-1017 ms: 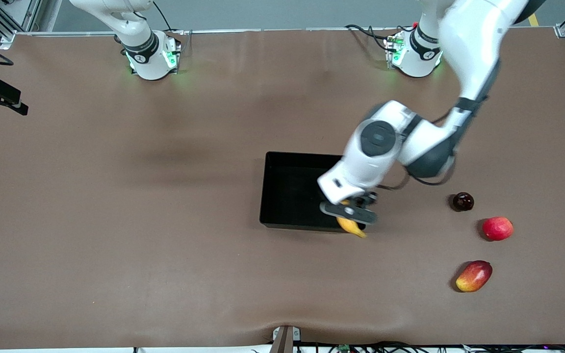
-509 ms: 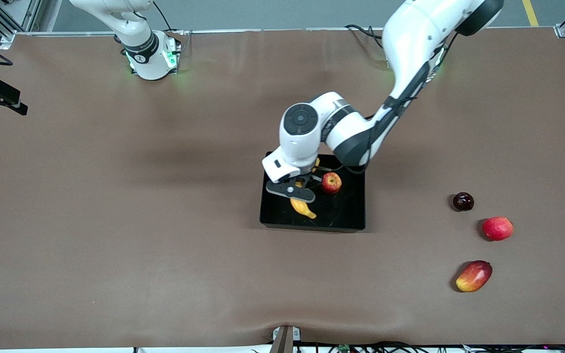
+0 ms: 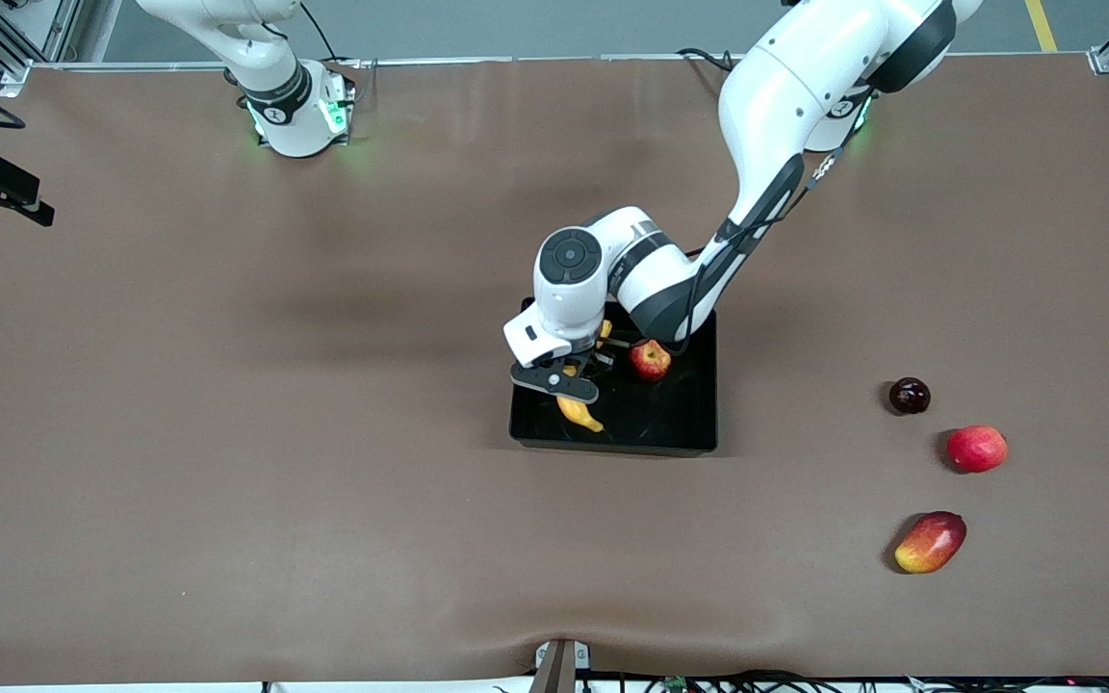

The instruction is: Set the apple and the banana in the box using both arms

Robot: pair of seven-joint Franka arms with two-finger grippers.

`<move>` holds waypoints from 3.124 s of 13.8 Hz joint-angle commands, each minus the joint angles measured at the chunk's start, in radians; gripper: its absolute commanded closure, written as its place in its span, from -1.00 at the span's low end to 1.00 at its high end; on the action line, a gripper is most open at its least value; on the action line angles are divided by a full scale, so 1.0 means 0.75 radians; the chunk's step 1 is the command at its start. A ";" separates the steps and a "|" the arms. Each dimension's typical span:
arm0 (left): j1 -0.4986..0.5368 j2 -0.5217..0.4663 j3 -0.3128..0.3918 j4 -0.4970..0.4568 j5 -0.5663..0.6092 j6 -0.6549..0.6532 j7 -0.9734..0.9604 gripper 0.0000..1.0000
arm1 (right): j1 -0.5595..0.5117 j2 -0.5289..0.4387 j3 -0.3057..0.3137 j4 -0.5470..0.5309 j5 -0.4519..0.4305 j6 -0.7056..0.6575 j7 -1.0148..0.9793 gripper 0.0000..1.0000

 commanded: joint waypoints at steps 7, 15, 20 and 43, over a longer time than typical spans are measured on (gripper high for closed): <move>-0.018 0.128 0.023 0.033 0.003 0.174 -0.025 1.00 | -0.029 -0.008 0.017 -0.006 0.005 -0.008 -0.011 -1.00; 0.022 -0.011 0.060 0.029 0.015 0.069 -0.060 -1.00 | -0.037 -0.008 0.017 -0.006 0.007 -0.010 -0.009 -1.00; 0.223 -0.373 0.038 0.025 -0.070 -0.371 -0.003 -1.00 | -0.045 -0.008 0.017 -0.006 0.013 -0.012 -0.011 -1.00; 0.624 -1.216 0.318 -0.384 -0.373 -0.775 0.515 -1.00 | -0.045 -0.004 0.017 -0.006 0.015 -0.024 -0.009 -1.00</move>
